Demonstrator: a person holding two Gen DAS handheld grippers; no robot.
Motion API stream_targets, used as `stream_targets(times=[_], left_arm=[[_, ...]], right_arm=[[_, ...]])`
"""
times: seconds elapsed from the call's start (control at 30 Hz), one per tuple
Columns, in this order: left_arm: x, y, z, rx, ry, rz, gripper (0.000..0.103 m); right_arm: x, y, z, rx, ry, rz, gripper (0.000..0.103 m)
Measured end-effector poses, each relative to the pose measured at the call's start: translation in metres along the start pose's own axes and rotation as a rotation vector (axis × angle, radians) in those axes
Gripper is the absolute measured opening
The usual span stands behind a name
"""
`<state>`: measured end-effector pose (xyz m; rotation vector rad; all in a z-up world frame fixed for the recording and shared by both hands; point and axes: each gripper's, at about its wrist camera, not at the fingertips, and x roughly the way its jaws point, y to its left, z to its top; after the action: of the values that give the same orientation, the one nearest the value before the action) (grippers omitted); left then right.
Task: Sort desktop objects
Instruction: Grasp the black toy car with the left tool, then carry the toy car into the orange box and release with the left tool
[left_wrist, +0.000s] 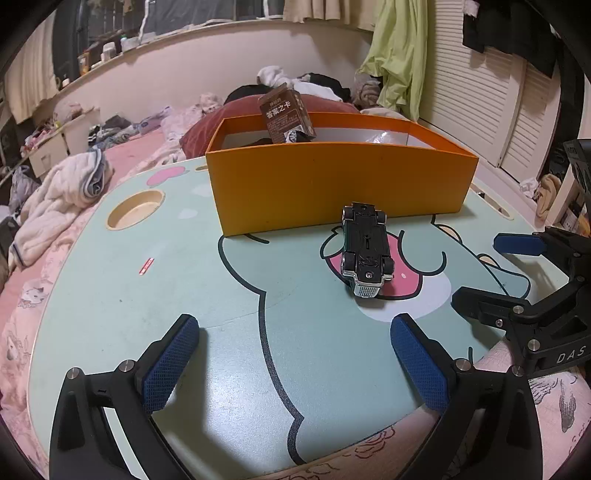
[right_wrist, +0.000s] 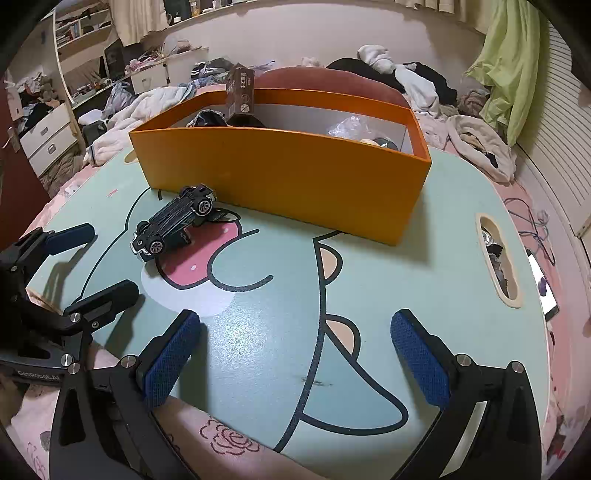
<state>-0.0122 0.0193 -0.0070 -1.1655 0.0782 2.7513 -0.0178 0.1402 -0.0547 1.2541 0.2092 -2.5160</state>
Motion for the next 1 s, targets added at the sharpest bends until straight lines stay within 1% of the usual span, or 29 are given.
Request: stream_targets(times=[0.27, 0.43, 0.5, 0.57, 0.7, 0.77, 0.8, 0.83, 0.9, 0.93, 0.97, 1.0], left_arm=[[0.0, 0.0, 0.0, 0.001, 0.001, 0.001, 0.103], [0.0, -0.002, 0.002, 0.005, 0.004, 0.008, 0.102], [-0.003, -0.005, 0.004, 0.02, -0.005, 0.012, 0.101], [-0.007, -0.009, 0.008, 0.029, -0.021, -0.006, 0.1], [-0.013, -0.014, 0.026, 0.005, -0.06, -0.084, 0.098], [-0.01, -0.018, 0.036, 0.007, -0.07, -0.091, 0.093], [-0.004, -0.02, 0.042, 0.014, -0.063, -0.08, 0.084], [0.0, -0.021, 0.046, 0.015, -0.054, -0.072, 0.078], [0.015, -0.024, 0.053, 0.019, -0.01, -0.067, 0.058], [0.021, -0.025, 0.054, 0.022, 0.011, -0.073, 0.046], [0.029, -0.029, 0.054, 0.035, 0.041, -0.085, 0.041], [0.033, -0.032, 0.052, 0.05, 0.058, -0.095, 0.03]], right_arm=[[-0.003, -0.01, 0.0, 0.073, -0.022, -0.016, 0.102], [-0.002, -0.007, 0.0, 0.067, -0.018, -0.026, 0.102], [-0.002, -0.007, 0.0, 0.068, -0.018, -0.025, 0.102], [-0.002, -0.007, 0.0, 0.068, -0.018, -0.023, 0.102], [-0.002, -0.007, 0.0, 0.068, -0.018, -0.024, 0.102], [-0.002, -0.007, 0.0, 0.068, -0.019, -0.023, 0.102], [-0.002, -0.007, -0.001, 0.069, -0.019, -0.022, 0.102], [-0.002, -0.007, -0.001, 0.069, -0.02, -0.021, 0.102], [-0.001, -0.006, -0.001, 0.07, -0.021, -0.02, 0.102], [-0.001, -0.006, -0.001, 0.07, -0.021, -0.02, 0.102], [-0.001, -0.006, -0.001, 0.07, -0.02, -0.02, 0.102], [-0.001, -0.006, -0.001, 0.07, -0.02, -0.02, 0.102]])
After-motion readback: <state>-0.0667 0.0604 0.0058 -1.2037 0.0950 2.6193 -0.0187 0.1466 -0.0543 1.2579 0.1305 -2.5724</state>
